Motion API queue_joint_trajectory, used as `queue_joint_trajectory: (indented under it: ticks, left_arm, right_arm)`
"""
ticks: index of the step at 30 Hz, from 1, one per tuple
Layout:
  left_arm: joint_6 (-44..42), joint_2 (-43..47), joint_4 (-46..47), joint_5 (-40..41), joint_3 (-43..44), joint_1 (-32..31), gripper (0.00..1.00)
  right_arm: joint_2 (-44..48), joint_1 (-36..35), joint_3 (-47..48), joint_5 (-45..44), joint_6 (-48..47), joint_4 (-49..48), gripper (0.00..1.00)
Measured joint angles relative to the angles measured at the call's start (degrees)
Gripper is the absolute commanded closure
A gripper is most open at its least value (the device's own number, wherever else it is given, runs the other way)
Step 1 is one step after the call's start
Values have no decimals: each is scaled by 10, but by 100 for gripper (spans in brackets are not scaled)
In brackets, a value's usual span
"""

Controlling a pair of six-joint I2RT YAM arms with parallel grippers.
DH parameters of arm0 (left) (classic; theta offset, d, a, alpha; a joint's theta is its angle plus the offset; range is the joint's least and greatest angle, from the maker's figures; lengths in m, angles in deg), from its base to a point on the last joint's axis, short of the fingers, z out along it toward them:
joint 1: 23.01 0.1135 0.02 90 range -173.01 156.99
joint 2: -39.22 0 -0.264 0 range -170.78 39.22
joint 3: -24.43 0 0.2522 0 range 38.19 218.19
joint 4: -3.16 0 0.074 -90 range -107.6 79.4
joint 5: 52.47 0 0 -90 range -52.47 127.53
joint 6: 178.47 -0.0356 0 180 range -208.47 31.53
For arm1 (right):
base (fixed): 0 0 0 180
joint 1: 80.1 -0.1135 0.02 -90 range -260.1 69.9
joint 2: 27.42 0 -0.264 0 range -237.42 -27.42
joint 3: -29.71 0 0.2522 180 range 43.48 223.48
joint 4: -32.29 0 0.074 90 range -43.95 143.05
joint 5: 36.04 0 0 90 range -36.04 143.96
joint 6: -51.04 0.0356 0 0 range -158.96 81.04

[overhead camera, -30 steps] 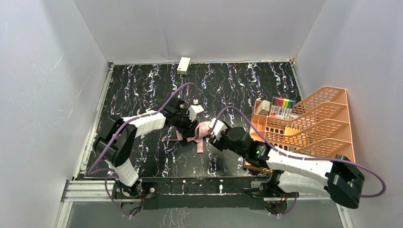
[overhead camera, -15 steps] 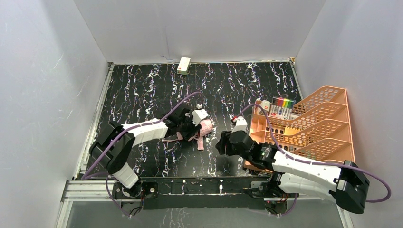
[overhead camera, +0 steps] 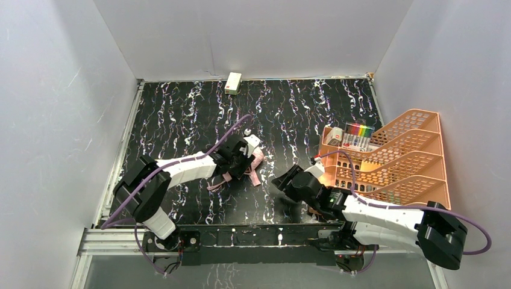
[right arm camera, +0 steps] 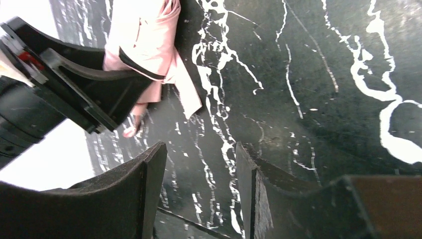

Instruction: Put away the umbrella

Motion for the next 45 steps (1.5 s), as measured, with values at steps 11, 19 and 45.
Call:
queue_joint_trajectory:
  ticks: [11, 19, 45]
  left_arm:
    - [190, -6, -45, 71, 15, -37, 100]
    - [269, -15, -49, 115, 15, -69, 100]
    - [290, -36, -69, 169, 33, -101, 100]
  right_arm:
    - [-77, 5, -10, 16, 84, -92, 41]
    - [-152, 27, -10, 47, 116, -139, 43]
    - [-317, 99, -9, 134, 125, -355, 68]
